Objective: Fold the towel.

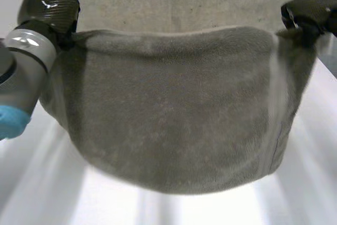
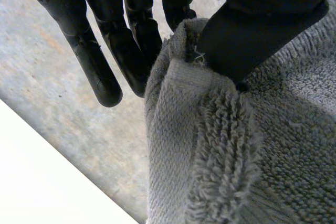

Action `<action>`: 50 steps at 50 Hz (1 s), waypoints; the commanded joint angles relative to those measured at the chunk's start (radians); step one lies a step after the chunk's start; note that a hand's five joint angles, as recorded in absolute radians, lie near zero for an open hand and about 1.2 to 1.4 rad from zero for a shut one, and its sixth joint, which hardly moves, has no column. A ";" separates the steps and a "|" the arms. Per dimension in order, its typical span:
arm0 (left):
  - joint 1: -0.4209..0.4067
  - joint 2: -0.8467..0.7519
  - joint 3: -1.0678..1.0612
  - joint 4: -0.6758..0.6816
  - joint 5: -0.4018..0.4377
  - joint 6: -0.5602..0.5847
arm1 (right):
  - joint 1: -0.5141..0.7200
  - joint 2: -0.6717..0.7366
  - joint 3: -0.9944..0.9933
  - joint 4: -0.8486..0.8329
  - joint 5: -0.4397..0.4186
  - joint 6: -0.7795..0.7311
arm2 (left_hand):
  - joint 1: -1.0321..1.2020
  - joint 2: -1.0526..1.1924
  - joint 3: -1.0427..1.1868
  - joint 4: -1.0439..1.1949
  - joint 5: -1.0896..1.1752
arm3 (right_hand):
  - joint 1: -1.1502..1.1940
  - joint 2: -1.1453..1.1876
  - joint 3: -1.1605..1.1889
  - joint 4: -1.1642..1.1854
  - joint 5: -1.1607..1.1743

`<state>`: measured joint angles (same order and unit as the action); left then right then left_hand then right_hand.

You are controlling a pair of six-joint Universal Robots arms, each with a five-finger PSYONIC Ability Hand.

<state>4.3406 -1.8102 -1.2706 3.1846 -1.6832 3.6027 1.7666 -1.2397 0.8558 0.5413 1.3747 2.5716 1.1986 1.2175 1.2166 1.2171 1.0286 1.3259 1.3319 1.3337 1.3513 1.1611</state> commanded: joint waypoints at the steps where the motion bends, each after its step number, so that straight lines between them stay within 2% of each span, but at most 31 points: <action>1: 0.008 -0.086 0.254 0.094 0.028 -0.125 | 0.028 0.126 -0.282 -0.393 0.017 0.311 | 0.198 0.179 0.180 0.179 0.193 | 0.070 0.064 0.063 0.045 0.061; 2: 0.013 -0.083 0.290 0.147 0.028 -0.209 | 0.028 0.126 -0.282 -0.394 0.017 0.312 | 0.198 0.179 0.180 0.179 0.193 | 0.070 0.064 0.063 0.045 0.061; 3: 0.023 -0.077 0.304 0.203 0.033 -0.296 | 0.027 0.118 -0.270 -0.494 0.021 0.403 | 0.198 0.179 0.180 0.179 0.193 | 0.070 0.064 0.063 0.045 0.061; 4: 0.024 -0.077 0.304 0.204 0.033 -0.297 | 0.027 0.108 -0.252 -0.582 0.024 0.480 | 0.198 0.179 0.180 0.179 0.193 | 0.070 0.064 0.063 0.045 0.061; 6: 0.054 -0.048 0.300 0.291 0.031 -0.439 | 0.024 0.091 -0.224 -0.627 0.023 0.542 | 0.198 0.179 0.180 0.179 0.193 | 0.070 0.064 0.063 0.045 0.061; 7: 0.054 -0.047 0.300 0.291 0.031 -0.440 | 0.021 0.076 -0.195 -0.623 0.017 0.567 | 0.198 0.179 0.180 0.179 0.193 | 0.070 0.064 0.063 0.045 0.061; 9: 0.085 -0.024 0.263 0.302 0.034 -0.516 | 0.017 0.068 -0.160 -0.595 0.012 0.561 | 0.198 0.179 0.180 0.179 0.193 | 0.070 0.064 0.063 0.045 0.061; 13: 0.086 -0.029 0.158 0.267 0.042 -0.521 | 0.017 0.062 -0.075 -0.497 -0.006 0.513 | 0.198 0.179 0.180 0.179 0.193 | 0.070 0.064 0.063 0.045 0.061; 15: 0.091 -0.032 0.096 0.258 0.048 -0.518 | 0.025 0.065 0.021 -0.405 -0.049 0.400 | 0.198 0.179 0.180 0.179 0.193 | 0.070 0.064 0.063 0.045 0.061; 16: 0.094 -0.038 0.030 0.256 0.060 -0.515 | 0.025 0.065 0.022 -0.405 -0.049 0.400 | 0.198 0.179 0.180 0.179 0.193 | 0.070 0.064 0.063 0.045 0.061; 17: 0.099 -0.052 -0.042 0.258 0.077 -0.512 | 0.028 0.068 0.081 -0.370 -0.084 0.316 | 0.198 0.179 0.180 0.179 0.193 | 0.070 0.064 0.063 0.045 0.061; 18: 0.099 -0.052 -0.042 0.258 0.077 -0.512 | 0.028 0.068 0.081 -0.370 -0.085 0.315 | 0.198 0.179 0.180 0.179 0.193 | 0.070 0.064 0.063 0.045 0.061; 20: 0.119 -0.084 -0.184 0.258 0.115 -0.503 | 0.028 0.083 0.234 -0.336 -0.143 0.137 | 0.198 0.179 0.180 0.179 0.193 | 0.070 0.064 0.063 0.045 0.061; 21: 0.119 -0.084 -0.185 0.258 0.115 -0.502 | 0.030 0.094 0.314 -0.336 -0.155 0.049 | 0.198 0.179 0.180 0.179 0.193 | 0.070 0.064 0.063 0.045 0.061; 22: 0.119 -0.084 -0.185 0.258 0.115 -0.502 | 0.030 0.094 0.315 -0.336 -0.155 0.048 | 0.198 0.179 0.180 0.179 0.193 | 0.070 0.064 0.063 0.045 0.061; 23: 0.126 -0.098 -0.256 0.259 0.137 -0.492 | 0.028 0.106 0.384 -0.345 -0.163 -0.020 | 0.198 0.179 0.180 0.179 0.193 | 0.070 0.064 0.063 0.045 0.061; 24: 0.129 -0.113 -0.341 0.264 0.157 -0.469 | 0.028 0.106 0.385 -0.345 -0.163 -0.021 | 0.198 0.179 0.180 0.179 0.193 | 0.070 0.064 0.063 0.045 0.061; 26: 0.129 -0.124 -0.396 0.270 0.169 -0.441 | 0.024 0.127 0.515 -0.383 -0.167 -0.102 | 0.198 0.179 0.180 0.179 0.193 | 0.070 0.064 0.063 0.045 0.061; 33: 0.132 -0.127 -0.532 0.304 0.174 -0.326 | 0.011 0.149 0.703 -0.524 -0.170 -0.125 | 0.198 0.179 0.180 0.179 0.193 | 0.036 0.030 0.028 0.011 0.026; 34: 0.137 -0.120 -0.550 0.320 0.174 -0.308 | 0.010 0.140 0.738 -0.578 -0.170 -0.113 | 0.198 0.179 0.180 0.179 0.193 | -0.222 -0.228 -0.230 -0.248 -0.232; 35: 0.140 -0.115 -0.562 0.337 0.174 -0.297 | 0.010 0.140 0.738 -0.578 -0.170 -0.113 | 0.198 0.179 0.180 0.179 0.193 | -0.225 -0.231 -0.233 -0.250 -0.235; 36: 0.140 -0.115 -0.562 0.337 0.174 -0.297 | 0.005 0.129 0.779 -0.633 -0.172 -0.110 | 0.198 0.179 0.180 0.179 0.193 | -0.414 -0.420 -0.422 -0.439 -0.424; 37: 0.143 -0.107 -0.572 0.351 0.174 -0.295 | 0.005 0.129 0.779 -0.633 -0.172 -0.110 | 0.198 0.179 0.180 0.179 0.193 | -0.416 -0.422 -0.424 -0.441 -0.426; 39: 0.146 -0.098 -0.579 0.364 0.174 -0.295 | -0.004 0.076 0.888 -0.774 -0.174 -0.113 | 0.198 0.179 0.180 0.179 0.193 | -0.635 -0.641 -0.642 -0.660 -0.644; 43: 0.146 -0.081 -0.587 0.374 0.174 -0.295 | -0.004 0.037 0.963 -0.865 -0.177 -0.125 | 0.198 0.179 0.180 0.179 0.193 | -0.698 -0.704 -0.706 -0.723 -0.707; 50: 0.151 -0.074 -0.593 0.387 0.174 -0.297 | 0.019 0.016 1.048 -0.931 -0.186 -0.153 | 0.198 0.179 0.180 0.179 0.193 | -0.801 -0.807 -0.808 -0.826 -0.810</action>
<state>4.4899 -1.8866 -1.8615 3.5631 -1.5094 3.3097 1.7680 -1.2061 1.8432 -0.3413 1.1968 2.4445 1.1988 1.2180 1.2170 1.2187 1.0287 0.6100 0.6409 0.6309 0.6192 0.4100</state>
